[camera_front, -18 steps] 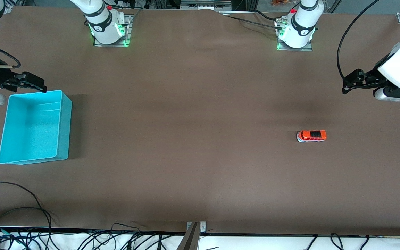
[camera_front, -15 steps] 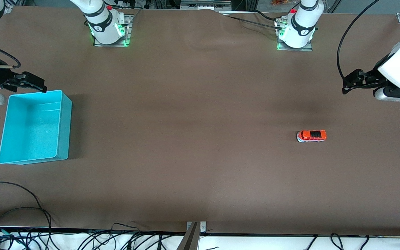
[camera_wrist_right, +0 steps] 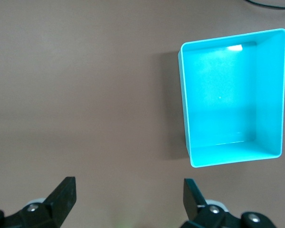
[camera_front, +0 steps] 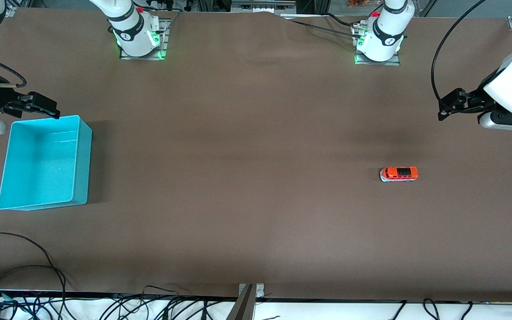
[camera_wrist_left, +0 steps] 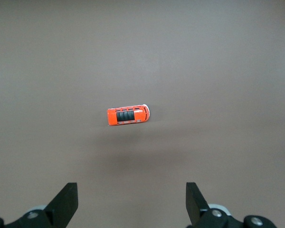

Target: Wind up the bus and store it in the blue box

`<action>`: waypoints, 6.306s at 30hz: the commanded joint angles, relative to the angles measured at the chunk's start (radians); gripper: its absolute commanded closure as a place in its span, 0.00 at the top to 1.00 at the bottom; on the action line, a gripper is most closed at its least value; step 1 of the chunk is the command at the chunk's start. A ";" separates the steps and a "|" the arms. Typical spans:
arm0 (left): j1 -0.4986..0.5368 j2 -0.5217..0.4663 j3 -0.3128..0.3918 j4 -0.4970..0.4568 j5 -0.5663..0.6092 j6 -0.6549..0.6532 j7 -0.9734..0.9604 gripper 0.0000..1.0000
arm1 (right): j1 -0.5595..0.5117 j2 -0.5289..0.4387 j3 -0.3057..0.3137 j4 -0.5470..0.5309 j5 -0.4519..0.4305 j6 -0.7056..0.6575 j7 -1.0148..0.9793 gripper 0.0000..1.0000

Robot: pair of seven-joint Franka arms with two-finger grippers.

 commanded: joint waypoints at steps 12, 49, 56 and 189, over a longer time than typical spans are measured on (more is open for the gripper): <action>0.002 0.035 0.003 0.033 0.019 -0.029 0.006 1.00 | 0.003 0.009 0.003 0.029 -0.019 -0.015 0.007 1.00; -0.008 0.045 0.000 0.039 0.019 -0.021 0.218 1.00 | 0.001 0.008 0.002 0.041 -0.018 -0.024 -0.001 1.00; -0.008 0.056 0.000 0.039 0.027 -0.018 0.375 1.00 | 0.001 0.003 0.002 0.035 -0.016 -0.027 0.001 1.00; 0.222 0.532 0.005 -0.384 0.044 0.830 1.676 0.27 | 0.001 0.002 0.002 0.036 -0.021 -0.040 -0.001 1.00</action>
